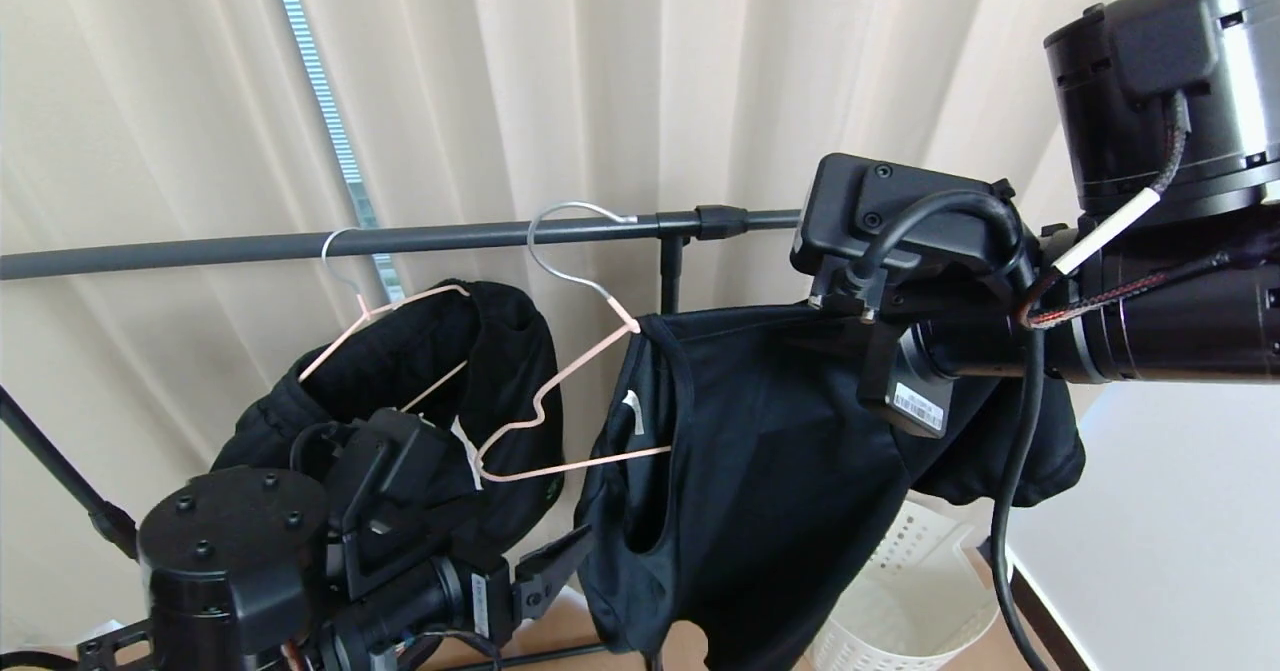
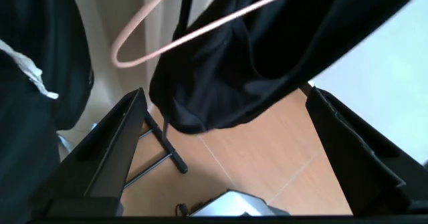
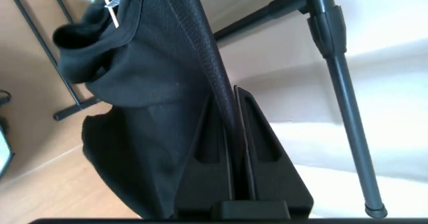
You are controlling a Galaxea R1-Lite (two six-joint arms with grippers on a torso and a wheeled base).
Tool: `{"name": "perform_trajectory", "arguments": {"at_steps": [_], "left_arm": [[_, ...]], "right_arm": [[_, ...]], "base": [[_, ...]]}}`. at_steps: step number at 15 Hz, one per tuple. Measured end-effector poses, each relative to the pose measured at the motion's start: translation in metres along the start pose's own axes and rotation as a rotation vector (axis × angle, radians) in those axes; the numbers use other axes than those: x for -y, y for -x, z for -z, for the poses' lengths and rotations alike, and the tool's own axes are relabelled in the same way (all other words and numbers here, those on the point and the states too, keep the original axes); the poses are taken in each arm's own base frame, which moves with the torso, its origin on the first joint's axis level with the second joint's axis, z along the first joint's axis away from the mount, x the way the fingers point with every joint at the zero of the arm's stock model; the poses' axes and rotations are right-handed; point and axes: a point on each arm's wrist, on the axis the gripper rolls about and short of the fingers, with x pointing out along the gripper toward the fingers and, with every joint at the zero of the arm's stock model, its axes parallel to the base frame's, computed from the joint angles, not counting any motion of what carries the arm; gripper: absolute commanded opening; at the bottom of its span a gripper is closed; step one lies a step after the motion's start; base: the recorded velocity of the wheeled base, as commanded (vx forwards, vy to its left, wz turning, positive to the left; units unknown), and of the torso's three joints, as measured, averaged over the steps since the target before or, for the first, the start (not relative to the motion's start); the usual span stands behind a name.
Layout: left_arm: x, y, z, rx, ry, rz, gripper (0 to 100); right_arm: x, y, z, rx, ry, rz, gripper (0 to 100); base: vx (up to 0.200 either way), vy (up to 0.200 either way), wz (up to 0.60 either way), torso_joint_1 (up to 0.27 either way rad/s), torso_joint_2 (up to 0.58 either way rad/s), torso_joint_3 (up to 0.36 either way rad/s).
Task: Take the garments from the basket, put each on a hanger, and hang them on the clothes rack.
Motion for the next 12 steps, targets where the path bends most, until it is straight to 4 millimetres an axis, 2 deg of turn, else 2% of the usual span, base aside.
{"name": "perform_trajectory", "arguments": {"at_steps": [4,12], "left_arm": [[0.013,-0.012,0.007,-0.011,-0.026,-0.06,100],[0.022,-0.03,0.016,-0.016,-0.017,-0.118,100]], "right_arm": [[-0.006,0.004,-0.005,0.021,-0.023,-0.016,0],[-0.014,0.011,-0.008,0.044,-0.049,-0.035,0]], "base": [[0.0,0.0,0.0,0.0,0.0,0.0],[0.0,0.0,0.0,0.0,0.0,0.0]]}}
